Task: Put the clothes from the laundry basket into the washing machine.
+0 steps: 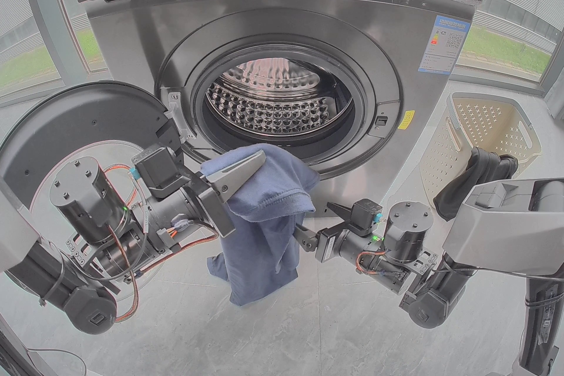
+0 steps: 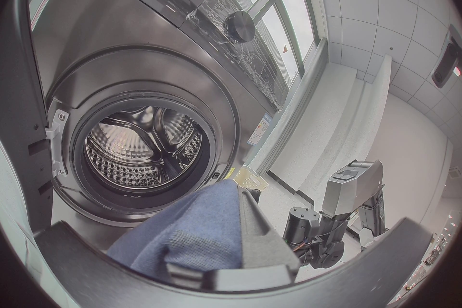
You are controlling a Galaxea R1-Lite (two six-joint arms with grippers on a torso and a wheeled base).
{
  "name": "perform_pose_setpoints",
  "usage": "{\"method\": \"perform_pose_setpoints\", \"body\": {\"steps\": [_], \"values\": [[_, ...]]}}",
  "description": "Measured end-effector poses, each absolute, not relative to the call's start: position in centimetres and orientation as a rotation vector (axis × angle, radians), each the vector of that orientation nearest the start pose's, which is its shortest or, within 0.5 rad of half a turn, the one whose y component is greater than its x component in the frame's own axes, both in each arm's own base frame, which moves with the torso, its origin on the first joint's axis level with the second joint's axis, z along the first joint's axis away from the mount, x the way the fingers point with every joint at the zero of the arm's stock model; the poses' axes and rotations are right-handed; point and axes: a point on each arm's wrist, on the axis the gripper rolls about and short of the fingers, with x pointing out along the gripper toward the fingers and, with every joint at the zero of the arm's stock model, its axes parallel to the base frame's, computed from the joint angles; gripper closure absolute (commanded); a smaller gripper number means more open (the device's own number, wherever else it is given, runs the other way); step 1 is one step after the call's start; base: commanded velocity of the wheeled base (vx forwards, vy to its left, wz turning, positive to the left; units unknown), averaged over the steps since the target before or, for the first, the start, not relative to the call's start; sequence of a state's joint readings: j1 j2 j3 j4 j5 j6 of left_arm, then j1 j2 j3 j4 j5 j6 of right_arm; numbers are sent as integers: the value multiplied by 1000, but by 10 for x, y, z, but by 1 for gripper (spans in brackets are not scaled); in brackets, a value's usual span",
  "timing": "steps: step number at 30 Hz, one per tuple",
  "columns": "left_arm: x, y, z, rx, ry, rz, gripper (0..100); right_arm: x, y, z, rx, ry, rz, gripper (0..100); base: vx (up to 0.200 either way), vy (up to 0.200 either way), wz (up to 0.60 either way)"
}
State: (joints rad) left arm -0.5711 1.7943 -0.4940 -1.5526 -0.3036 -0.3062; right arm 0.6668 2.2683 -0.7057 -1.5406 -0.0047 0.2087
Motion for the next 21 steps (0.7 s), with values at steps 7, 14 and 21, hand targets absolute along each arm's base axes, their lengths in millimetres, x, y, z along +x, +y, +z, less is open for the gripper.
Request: {"method": "perform_pose_setpoints", "body": {"steps": [7,14,21], "values": [[235,-159,170,-320,-123,-903,100,285,241,54,175,87,752,0,0,0,0],[235,-159,169,-319,-122,-903,100,299,249,61,173,20,778,0,0,0,0],[235,-159,169,-319,-120,-904,100,309,253,56,165,1,777,0,0,0,0]]}}
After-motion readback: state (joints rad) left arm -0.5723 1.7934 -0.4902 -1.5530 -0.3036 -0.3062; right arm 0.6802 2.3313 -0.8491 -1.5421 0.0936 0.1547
